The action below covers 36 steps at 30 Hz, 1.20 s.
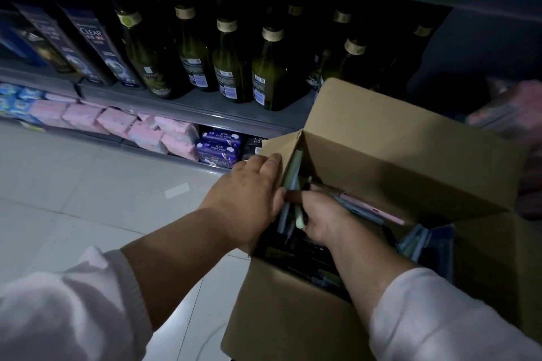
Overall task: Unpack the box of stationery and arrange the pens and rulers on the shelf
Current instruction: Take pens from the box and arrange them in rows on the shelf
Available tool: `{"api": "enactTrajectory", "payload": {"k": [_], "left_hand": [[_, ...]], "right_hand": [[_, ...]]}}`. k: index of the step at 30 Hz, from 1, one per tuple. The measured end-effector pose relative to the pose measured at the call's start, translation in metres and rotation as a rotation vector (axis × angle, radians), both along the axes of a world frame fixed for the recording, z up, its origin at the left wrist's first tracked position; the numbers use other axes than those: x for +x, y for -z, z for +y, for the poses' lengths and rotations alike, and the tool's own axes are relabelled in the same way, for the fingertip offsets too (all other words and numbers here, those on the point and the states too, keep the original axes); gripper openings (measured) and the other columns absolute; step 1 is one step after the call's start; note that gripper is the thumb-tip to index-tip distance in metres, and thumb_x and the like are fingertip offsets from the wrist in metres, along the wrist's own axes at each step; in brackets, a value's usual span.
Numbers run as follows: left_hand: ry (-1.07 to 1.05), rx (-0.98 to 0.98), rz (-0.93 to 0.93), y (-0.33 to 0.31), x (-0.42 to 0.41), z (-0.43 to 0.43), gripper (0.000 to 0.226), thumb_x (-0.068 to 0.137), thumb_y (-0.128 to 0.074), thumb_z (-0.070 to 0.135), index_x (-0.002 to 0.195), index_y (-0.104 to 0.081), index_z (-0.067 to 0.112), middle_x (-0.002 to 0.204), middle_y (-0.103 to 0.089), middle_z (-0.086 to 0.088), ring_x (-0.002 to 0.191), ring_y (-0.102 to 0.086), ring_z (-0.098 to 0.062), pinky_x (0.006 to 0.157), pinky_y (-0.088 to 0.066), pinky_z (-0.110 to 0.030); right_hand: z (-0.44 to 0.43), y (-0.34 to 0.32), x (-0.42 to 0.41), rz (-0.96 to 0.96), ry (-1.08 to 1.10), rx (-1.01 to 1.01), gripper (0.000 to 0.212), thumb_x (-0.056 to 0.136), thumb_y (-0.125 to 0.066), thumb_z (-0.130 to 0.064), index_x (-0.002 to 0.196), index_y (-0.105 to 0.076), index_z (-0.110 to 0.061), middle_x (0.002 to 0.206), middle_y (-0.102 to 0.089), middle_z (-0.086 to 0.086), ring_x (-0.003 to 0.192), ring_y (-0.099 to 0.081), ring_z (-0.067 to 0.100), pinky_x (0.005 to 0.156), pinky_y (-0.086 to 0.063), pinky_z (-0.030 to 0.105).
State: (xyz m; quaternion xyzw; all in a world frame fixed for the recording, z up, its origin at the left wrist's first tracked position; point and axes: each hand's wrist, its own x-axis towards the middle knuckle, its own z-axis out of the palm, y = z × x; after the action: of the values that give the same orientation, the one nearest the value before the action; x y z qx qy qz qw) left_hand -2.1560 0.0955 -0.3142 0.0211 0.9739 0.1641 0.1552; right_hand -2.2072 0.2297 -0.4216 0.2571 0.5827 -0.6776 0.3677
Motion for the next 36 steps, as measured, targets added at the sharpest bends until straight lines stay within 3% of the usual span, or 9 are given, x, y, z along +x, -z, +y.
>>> {"api": "enactTrajectory", "payload": {"k": [3, 6, 11, 14, 16, 21, 24, 31, 36], "left_hand": [[0.007, -0.038, -0.027, -0.010, -0.003, 0.001, 0.063, 0.097, -0.037, 0.044, 0.150, -0.016, 0.017, 0.149, -0.030, -0.007, 0.132, -0.034, -0.028, 0.108, -0.033, -0.039], [-0.014, -0.026, -0.005, -0.026, -0.004, 0.002, 0.059, 0.096, -0.040, 0.045, 0.146, -0.024, 0.019, 0.146, -0.034, -0.006, 0.131, -0.034, -0.028, 0.108, -0.032, -0.041], [-0.085, 0.107, 0.067, -0.069, -0.006, 0.020, 0.052, 0.095, -0.045, 0.044, 0.138, -0.040, 0.017, 0.134, -0.047, -0.007, 0.124, -0.043, -0.026, 0.103, -0.037, -0.038], [-0.213, 0.385, -0.035, -0.101, -0.005, 0.038, 0.037, 0.095, -0.049, 0.040, 0.124, -0.054, 0.019, 0.118, -0.059, -0.003, 0.110, -0.056, -0.022, 0.091, -0.044, -0.032], [-0.390, 0.721, -0.174, -0.130, -0.001, 0.054, 0.030, 0.094, -0.053, 0.037, 0.114, -0.060, 0.016, 0.105, -0.066, -0.006, 0.098, -0.063, -0.022, 0.090, -0.050, -0.036], [-0.654, 1.211, -0.327, -0.211, 0.011, 0.090, 0.011, 0.095, -0.055, 0.016, 0.103, -0.063, 0.013, 0.102, -0.069, -0.016, 0.092, -0.067, -0.034, 0.085, -0.056, -0.045], [-0.660, 1.347, -0.339, -0.262, 0.019, 0.108, 0.011, 0.096, -0.053, 0.011, 0.101, -0.062, 0.012, 0.094, -0.067, -0.013, 0.080, -0.064, -0.028, 0.079, -0.056, -0.044], [-0.529, 1.418, -0.292, -0.373, 0.056, 0.142, 0.010, 0.095, -0.052, 0.010, 0.094, -0.061, 0.013, 0.084, -0.069, -0.009, 0.076, -0.064, -0.024, 0.071, -0.054, -0.041], [-0.424, 1.474, -0.427, -0.430, 0.083, 0.164, 0.009, 0.092, -0.057, 0.016, 0.090, -0.064, 0.011, 0.090, -0.068, -0.011, 0.090, -0.064, -0.028, 0.079, -0.054, -0.047]], "right_hand": [[0.010, -0.027, 0.006, 0.084, -0.029, -0.008, 0.026, 0.084, -0.065, 0.003, 0.108, -0.066, -0.006, 0.088, -0.072, 0.013, 0.069, -0.071, 0.024, 0.056, -0.055, 0.029], [0.022, -0.051, 0.010, 0.127, -0.049, 0.029, 0.024, 0.085, -0.064, 0.001, 0.108, -0.065, -0.006, 0.091, -0.071, 0.017, 0.079, -0.070, 0.031, 0.070, -0.057, 0.039], [0.044, -0.114, 0.017, 0.240, -0.099, 0.034, 0.018, 0.085, -0.063, 0.003, 0.097, -0.065, -0.011, 0.078, -0.068, 0.008, 0.067, -0.065, 0.020, 0.062, -0.051, 0.029], [0.056, -0.157, 0.023, 0.321, -0.137, 0.019, 0.022, 0.084, -0.063, 0.005, 0.098, -0.066, -0.012, 0.078, -0.070, 0.006, 0.075, -0.065, 0.022, 0.074, -0.052, 0.038], [0.065, -0.190, 0.027, 0.383, -0.154, 0.018, 0.021, 0.084, -0.062, 0.006, 0.096, -0.064, -0.012, 0.079, -0.070, 0.007, 0.075, -0.066, 0.022, 0.073, -0.052, 0.037], [0.091, -0.287, 0.039, 0.582, -0.251, 0.117, 0.020, 0.085, -0.067, -0.003, 0.096, -0.063, -0.018, 0.088, -0.071, 0.003, 0.084, -0.069, 0.022, 0.077, -0.056, 0.041], [0.109, -0.342, 0.049, 0.689, -0.256, 0.183, 0.018, 0.085, -0.066, -0.002, 0.093, -0.061, -0.017, 0.088, -0.069, 0.001, 0.080, -0.066, 0.014, 0.074, -0.054, 0.031], [0.152, -0.459, 0.085, 0.797, -0.283, 0.251, 0.015, 0.088, -0.064, -0.005, 0.096, -0.060, -0.017, 0.092, -0.068, 0.002, 0.086, -0.064, 0.017, 0.084, -0.053, 0.037], [0.183, -0.526, 0.123, 0.840, -0.352, 0.307, 0.018, 0.087, -0.065, -0.009, 0.101, -0.060, -0.019, 0.096, -0.069, 0.002, 0.094, -0.068, 0.018, 0.088, -0.055, 0.038]]}}
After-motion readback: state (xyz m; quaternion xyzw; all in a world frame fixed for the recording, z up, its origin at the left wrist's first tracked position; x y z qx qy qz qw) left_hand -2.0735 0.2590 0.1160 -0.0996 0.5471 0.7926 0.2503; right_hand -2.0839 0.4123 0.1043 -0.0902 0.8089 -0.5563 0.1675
